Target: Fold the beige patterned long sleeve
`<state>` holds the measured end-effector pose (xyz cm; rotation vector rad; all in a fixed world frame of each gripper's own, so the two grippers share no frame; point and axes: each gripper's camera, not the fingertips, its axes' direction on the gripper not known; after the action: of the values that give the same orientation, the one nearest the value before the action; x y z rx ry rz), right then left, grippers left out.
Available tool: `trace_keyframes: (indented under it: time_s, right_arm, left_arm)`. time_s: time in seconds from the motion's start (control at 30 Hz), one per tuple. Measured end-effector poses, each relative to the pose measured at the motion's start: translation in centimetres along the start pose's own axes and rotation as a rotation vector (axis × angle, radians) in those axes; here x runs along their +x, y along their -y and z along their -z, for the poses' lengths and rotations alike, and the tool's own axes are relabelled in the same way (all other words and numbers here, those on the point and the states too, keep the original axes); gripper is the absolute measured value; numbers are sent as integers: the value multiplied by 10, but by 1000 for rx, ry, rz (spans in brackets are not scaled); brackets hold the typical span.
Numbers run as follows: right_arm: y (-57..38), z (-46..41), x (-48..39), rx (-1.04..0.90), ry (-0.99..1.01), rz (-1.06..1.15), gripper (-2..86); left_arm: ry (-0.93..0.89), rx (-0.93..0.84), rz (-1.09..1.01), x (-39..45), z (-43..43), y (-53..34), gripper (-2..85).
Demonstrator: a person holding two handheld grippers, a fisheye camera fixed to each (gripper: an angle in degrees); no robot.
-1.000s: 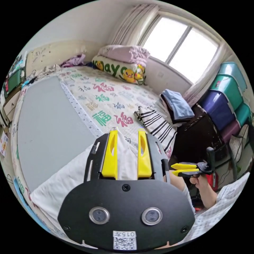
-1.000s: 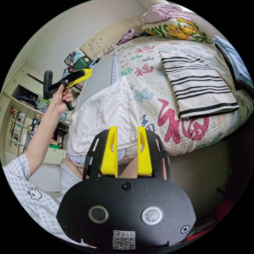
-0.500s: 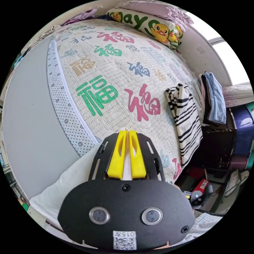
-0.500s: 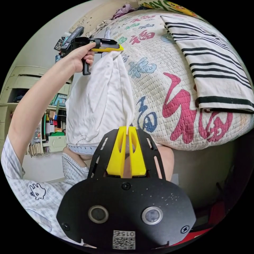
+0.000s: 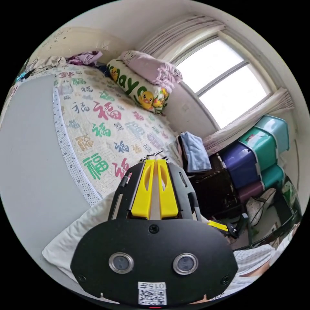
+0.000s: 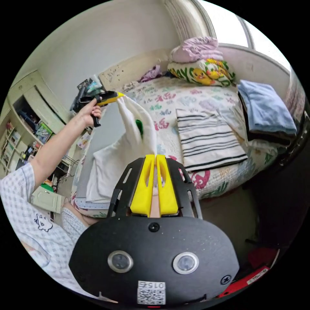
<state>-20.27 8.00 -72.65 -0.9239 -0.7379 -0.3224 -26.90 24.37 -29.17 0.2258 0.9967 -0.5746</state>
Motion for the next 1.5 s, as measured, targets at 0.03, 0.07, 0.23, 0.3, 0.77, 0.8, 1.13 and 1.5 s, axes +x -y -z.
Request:
trace_keyframes:
  time_s: [0.03,0.07,0.23,0.3,0.77,0.8,1.13,1.5]
  right_arm:
    - [6,8,-31,4,50,77,0]
    - [10,7,-68,-17,101,168,-1]
    - [6,-64,-217,-202,320,489,-2]
    - [-1,-107,-262,-300,396,555,-2]
    - [-8,-243,-364,-679,385,621,33]
    - [-8,-241,-364,-684,398,636,41]
    - [46,-142,-244,-470,371,401,65]
    - [47,-166,-147,-572,264,112,74]
  left_arm:
    - [0,11,-6,-4,15,-4,-1]
    - [3,30,-8,-18,44,-16,-1]
    - [96,81,120,-118,146,-90,-2]
    - [155,94,257,-182,180,-137,-2]
    - [263,103,518,-317,213,-245,8]
    - [288,102,506,-315,217,-247,14]
    - [340,3,154,-214,190,-195,70]
    - [358,-368,-40,-140,-42,-136,71]
